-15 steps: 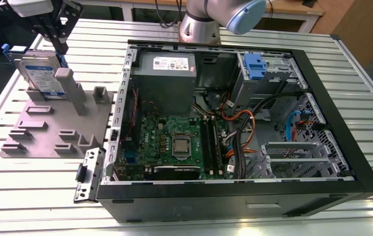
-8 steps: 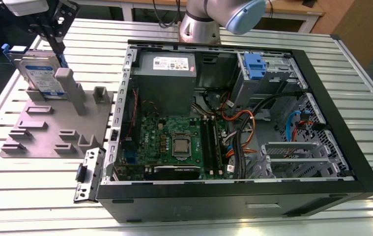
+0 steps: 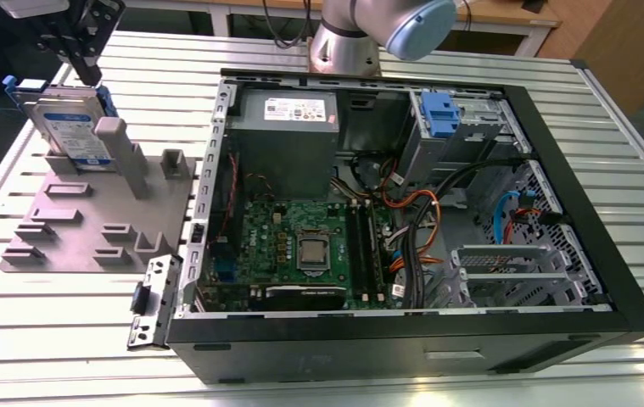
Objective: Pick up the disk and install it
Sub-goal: 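Reach for the disk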
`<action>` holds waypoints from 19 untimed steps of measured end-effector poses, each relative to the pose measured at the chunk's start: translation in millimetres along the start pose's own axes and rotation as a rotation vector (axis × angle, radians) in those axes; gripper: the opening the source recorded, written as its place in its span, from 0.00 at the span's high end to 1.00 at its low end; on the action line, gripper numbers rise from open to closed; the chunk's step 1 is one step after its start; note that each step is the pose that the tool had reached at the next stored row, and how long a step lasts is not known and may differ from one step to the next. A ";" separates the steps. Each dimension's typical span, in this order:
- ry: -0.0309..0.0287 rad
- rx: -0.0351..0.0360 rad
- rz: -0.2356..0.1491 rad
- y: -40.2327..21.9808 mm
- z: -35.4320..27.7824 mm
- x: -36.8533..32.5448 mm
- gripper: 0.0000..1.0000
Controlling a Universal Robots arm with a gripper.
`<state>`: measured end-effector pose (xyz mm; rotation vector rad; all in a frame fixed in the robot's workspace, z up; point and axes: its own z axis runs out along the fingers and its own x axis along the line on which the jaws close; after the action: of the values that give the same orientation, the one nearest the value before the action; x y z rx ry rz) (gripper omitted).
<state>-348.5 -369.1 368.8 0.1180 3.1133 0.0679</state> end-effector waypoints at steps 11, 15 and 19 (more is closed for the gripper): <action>0.0003 -0.0001 0.000 -0.1 1.0 3.5 0.89; 0.0001 -0.0002 0.000 -0.2 1.3 4.3 0.89; 0.0003 -0.0001 0.000 -0.5 1.5 8.1 0.89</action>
<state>-356.6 -368.9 367.1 0.1181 3.1136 0.0681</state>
